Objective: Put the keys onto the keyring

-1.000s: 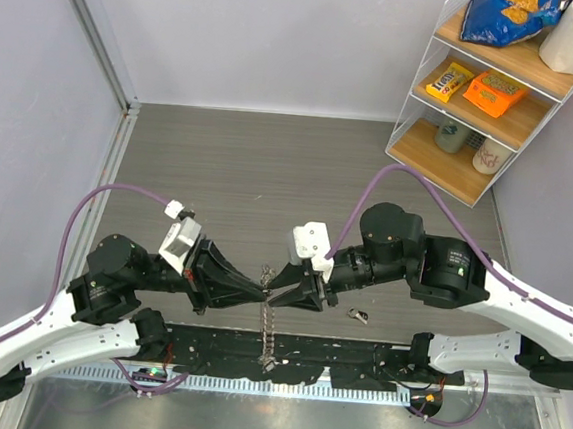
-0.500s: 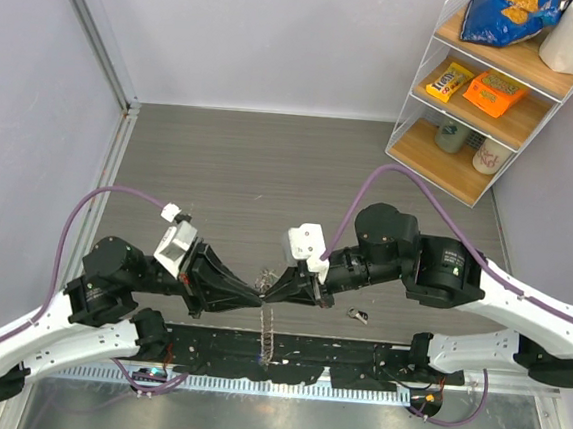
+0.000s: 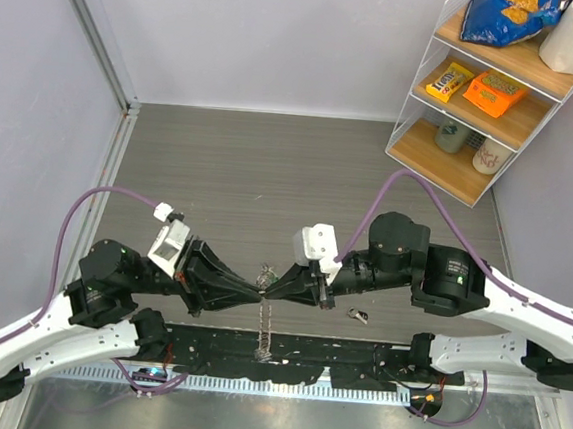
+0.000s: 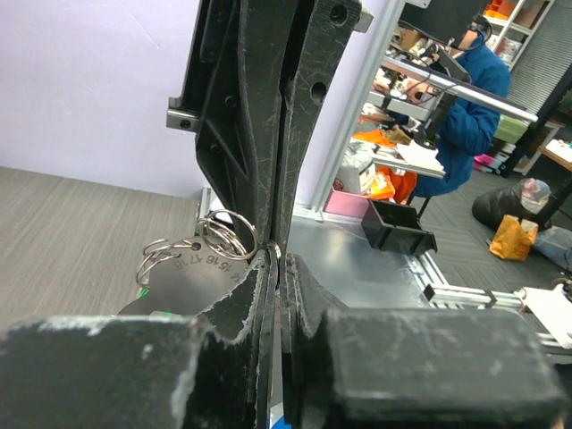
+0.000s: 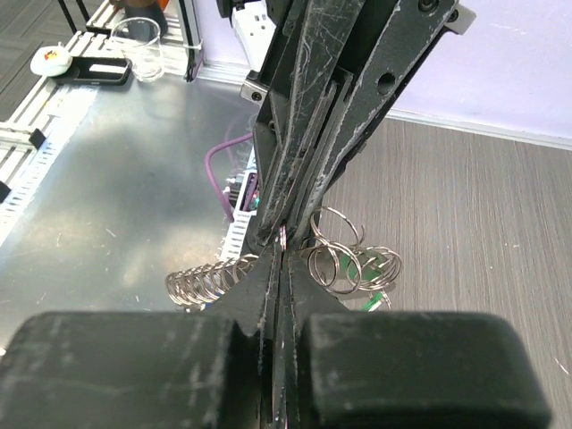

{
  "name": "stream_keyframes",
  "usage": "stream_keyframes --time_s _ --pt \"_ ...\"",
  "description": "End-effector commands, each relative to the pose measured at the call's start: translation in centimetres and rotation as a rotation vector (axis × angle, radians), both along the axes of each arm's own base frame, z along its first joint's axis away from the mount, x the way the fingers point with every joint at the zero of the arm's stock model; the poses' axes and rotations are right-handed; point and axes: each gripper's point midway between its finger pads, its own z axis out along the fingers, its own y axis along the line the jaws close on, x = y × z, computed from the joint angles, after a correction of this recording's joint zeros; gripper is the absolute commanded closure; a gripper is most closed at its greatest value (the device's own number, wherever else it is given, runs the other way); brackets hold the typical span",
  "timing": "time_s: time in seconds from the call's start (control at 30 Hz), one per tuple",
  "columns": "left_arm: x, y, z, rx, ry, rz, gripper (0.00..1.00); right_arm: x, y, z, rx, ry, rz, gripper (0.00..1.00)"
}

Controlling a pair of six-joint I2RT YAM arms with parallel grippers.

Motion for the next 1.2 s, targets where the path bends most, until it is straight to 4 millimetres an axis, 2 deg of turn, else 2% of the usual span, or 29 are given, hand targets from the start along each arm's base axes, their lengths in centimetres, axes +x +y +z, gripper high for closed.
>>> stream_keyframes --time_s 0.0,0.03,0.13,0.2,0.3,0.63,0.83,1.17 --pt "1.5 0.9 2.4 -0.124 -0.03 0.11 0.85 -1.2 -0.6 3.8 0.162 0.023 0.017 0.95" --pt "1.6 1.0 2.5 -0.135 -0.033 0.116 0.82 -1.1 -0.8 4.0 0.178 0.024 0.009 0.95" --pt "1.7 1.4 2.7 -0.169 -0.03 0.133 0.61 -0.9 -1.0 4.6 0.218 0.044 -0.014 0.95" --pt "1.6 1.5 2.7 -0.187 -0.035 0.129 0.54 -0.8 -1.1 5.0 0.239 0.053 -0.024 0.95" --pt "1.6 1.5 2.8 -0.196 -0.035 0.129 0.48 -0.8 -1.2 5.5 0.264 0.062 -0.033 0.94" --pt "1.0 1.7 3.0 -0.245 -0.049 0.096 0.46 0.9 -1.4 7.0 0.359 0.084 -0.142 0.95" --pt "0.8 2.1 3.7 -0.292 -0.072 0.099 0.46 1.0 -0.9 7.0 0.394 0.155 -0.154 0.95" --pt "1.2 1.9 3.9 -0.321 -0.087 0.113 0.45 1.4 -1.2 8.6 0.517 0.258 -0.179 0.95"
